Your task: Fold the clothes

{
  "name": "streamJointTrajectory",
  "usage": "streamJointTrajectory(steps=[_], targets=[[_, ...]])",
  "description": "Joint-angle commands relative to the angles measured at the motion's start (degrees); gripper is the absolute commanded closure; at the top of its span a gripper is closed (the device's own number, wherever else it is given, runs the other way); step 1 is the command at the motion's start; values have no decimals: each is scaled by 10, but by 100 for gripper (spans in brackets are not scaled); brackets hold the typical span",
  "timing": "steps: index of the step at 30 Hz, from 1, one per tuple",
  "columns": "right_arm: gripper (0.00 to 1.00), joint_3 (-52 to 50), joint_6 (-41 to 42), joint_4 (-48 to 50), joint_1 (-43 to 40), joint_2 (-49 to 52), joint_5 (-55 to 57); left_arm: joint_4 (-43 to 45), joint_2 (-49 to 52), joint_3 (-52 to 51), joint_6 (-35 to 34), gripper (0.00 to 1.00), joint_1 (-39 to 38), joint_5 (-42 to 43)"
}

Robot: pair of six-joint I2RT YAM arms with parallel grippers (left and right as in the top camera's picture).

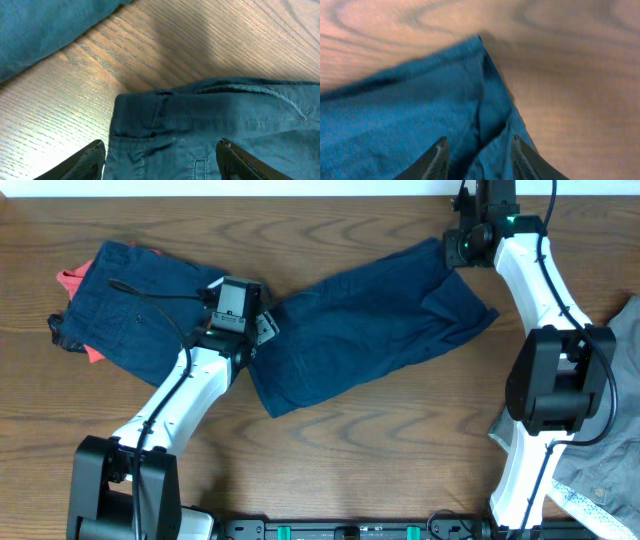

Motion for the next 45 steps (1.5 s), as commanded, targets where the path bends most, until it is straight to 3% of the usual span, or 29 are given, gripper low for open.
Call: streamJointTrajectory(steps=[1,8,18,19,21,24,27,32,37,40,45], targets=[[63,3,-15,-35,-9,-30,-4,1,-8,1,24,28,11,2],[62,-15,-112,-161,12,-37,-46,-11,-8,1,24,30,0,156],[54,-129,-140,-88,37,-37,-37,-23,56,-10,24,30,-52,163],[57,-136,-140,-84,37,-37,-37,-23,69,-10,24,30,-53,163],[75,-148,-137,-83,35,-37,-29,-23,92,-10,24,30,-55,163],[97,-149,-22,-90,28,-37,75,-24,119,-10,24,30,-55,163],[98,-149,95,-108,14,-44,173,-28,127,-10,24,30,-55,163],[98,-149,202,-134,-26,-75,218,-33,127,-10,32,30,-55,163],[96,-149,225,-177,-84,-95,224,-38,127,-10,47,31,-55,163],[87,-151,224,-224,-119,-94,224,-37,126,-10,47,31,-55,163],[90,-151,207,-258,-156,-97,163,-36,126,-10,48,31,-54,163]])
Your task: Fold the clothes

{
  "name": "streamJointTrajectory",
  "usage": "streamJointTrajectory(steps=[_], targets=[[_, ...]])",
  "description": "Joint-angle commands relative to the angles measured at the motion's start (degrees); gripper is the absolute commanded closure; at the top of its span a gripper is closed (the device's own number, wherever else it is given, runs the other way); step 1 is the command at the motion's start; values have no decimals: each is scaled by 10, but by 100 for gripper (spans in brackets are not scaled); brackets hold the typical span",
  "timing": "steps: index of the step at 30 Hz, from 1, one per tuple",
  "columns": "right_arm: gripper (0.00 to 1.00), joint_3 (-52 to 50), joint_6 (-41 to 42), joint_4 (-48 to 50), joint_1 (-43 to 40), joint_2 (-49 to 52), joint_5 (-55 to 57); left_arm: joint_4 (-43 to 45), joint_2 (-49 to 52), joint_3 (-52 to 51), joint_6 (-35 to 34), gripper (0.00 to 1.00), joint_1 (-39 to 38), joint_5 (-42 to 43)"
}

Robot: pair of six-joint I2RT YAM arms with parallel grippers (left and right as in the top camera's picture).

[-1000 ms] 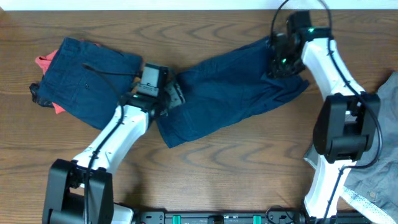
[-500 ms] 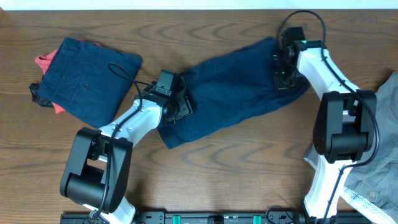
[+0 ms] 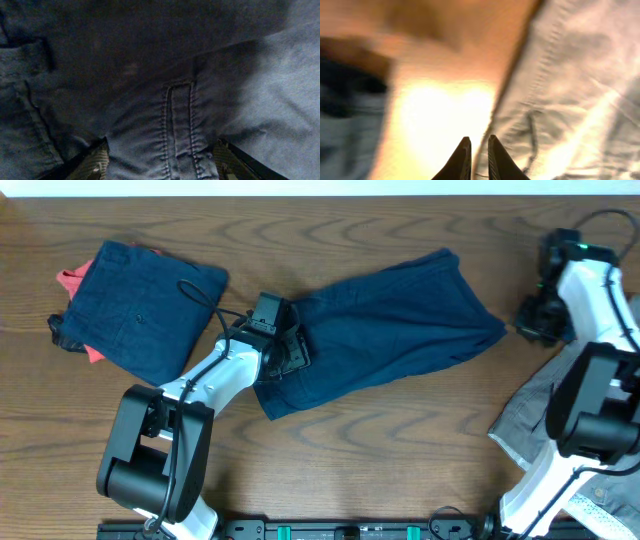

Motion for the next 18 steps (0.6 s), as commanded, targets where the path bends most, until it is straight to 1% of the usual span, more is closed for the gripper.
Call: streamJointTrajectory(steps=[1,3,5,7,8,10,11,12,15,18], targets=[[89,-1,-36,4,-10,-13,-78,-11,13,-9,6,31,1,-6],[87,-1,-100,27,-9,-28,-179,-11,5,-8,20,30,1,-6],[86,0,-188,66,-2,-49,-312,-10,-14,-6,40,30,1,-6],[85,0,-228,92,8,-63,-393,-10,-45,-4,54,25,2,-6],[85,0,-242,103,13,-68,-416,-11,-61,-4,60,22,3,-7],[84,0,-272,112,29,-70,-440,-15,-101,-4,64,17,9,-7],[85,0,-284,111,40,-70,-442,-18,-118,-4,63,6,13,-7],[85,-1,-301,106,52,-67,-441,-23,-135,-5,63,2,20,-7],[85,-5,-335,100,90,-60,-429,-49,-159,-5,46,2,42,-16],[85,-8,-335,103,128,-49,-403,-84,-153,-9,19,2,67,-32]])
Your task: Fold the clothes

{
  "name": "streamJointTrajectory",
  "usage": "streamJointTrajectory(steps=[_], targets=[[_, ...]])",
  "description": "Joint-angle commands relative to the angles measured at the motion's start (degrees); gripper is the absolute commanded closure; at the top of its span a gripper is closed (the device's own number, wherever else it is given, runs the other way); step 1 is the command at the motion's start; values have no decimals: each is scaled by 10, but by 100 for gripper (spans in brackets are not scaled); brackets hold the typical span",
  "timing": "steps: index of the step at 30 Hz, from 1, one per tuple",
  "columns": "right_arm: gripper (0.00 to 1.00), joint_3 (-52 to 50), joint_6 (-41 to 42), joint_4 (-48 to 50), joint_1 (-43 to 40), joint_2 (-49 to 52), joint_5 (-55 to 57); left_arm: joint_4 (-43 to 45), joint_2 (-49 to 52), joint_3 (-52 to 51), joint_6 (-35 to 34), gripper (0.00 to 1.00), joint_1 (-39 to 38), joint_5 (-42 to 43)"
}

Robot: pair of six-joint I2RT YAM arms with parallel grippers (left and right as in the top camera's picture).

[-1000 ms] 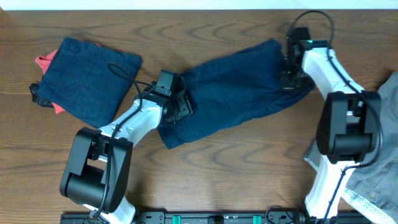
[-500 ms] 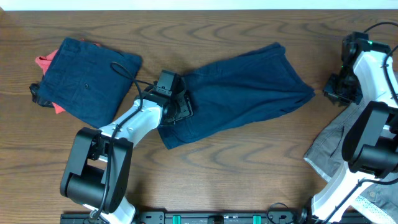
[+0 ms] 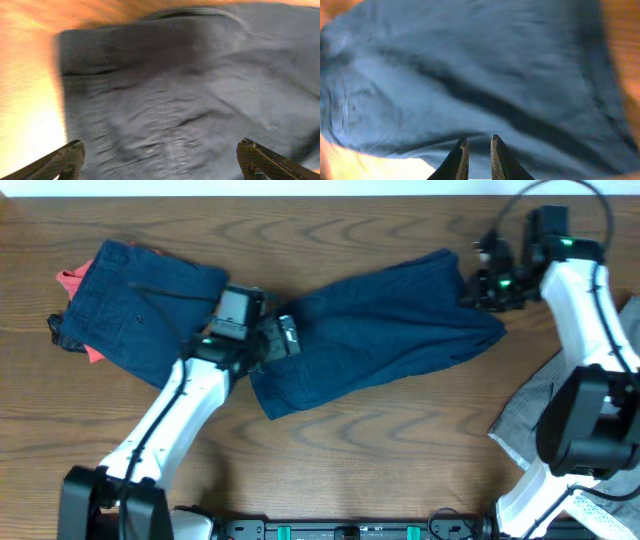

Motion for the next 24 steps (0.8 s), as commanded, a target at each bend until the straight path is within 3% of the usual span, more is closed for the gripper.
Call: streamJointTrajectory(steps=[1,14,19,21,24], targets=[[84,-5,-42,0,41,16,-3,-22,19,-10,-33,2,27,-17],[85,-5,-33,-13,83,30,5,76,124,-63,10,2,40,66],[85,-5,-34,-18,84,30,5,146,172,-63,31,2,37,162],[85,-5,-34,-18,86,30,5,165,183,-63,31,17,33,177],[85,-5,-47,-20,93,30,5,166,181,-63,52,55,30,178]])
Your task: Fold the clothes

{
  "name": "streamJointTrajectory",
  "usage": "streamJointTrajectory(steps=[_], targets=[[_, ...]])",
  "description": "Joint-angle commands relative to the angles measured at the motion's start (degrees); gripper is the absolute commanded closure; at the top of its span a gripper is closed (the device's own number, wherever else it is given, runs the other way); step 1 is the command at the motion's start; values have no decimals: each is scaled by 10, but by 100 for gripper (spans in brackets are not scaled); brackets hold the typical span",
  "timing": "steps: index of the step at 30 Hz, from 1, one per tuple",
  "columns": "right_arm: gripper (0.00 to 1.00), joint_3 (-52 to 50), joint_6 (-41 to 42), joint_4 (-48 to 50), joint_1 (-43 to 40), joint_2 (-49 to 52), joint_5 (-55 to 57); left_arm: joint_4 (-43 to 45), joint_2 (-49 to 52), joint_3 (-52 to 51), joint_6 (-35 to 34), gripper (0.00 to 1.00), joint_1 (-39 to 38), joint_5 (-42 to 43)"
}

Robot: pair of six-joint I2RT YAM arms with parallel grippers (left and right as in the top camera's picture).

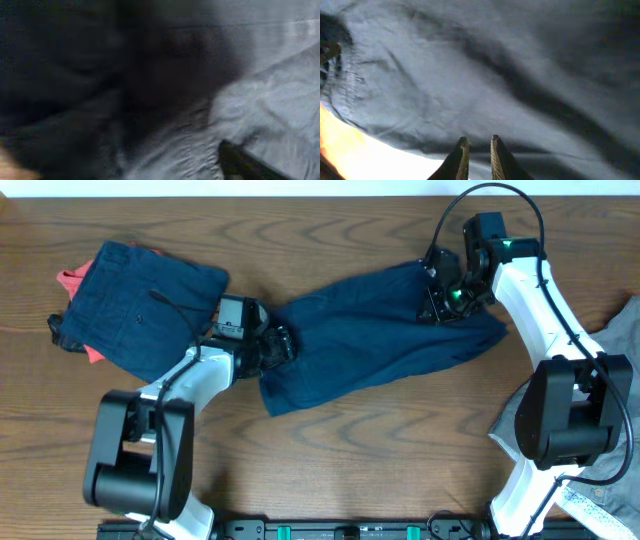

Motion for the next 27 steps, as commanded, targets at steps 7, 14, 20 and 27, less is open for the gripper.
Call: streamJointTrajectory(steps=[7,14,20,27], targets=[[89,-5,-17,-13,26,2,-5,-50,-33,-3,43,94,20,38],[92,-65,-16,24,66,3,-11,-144,-147,32,37,94,41,38],[94,-179,21,164,134,3,-28,-183,-232,34,16,94,40,69],[95,-291,77,361,256,3,-29,-179,-299,34,-35,94,40,105]])
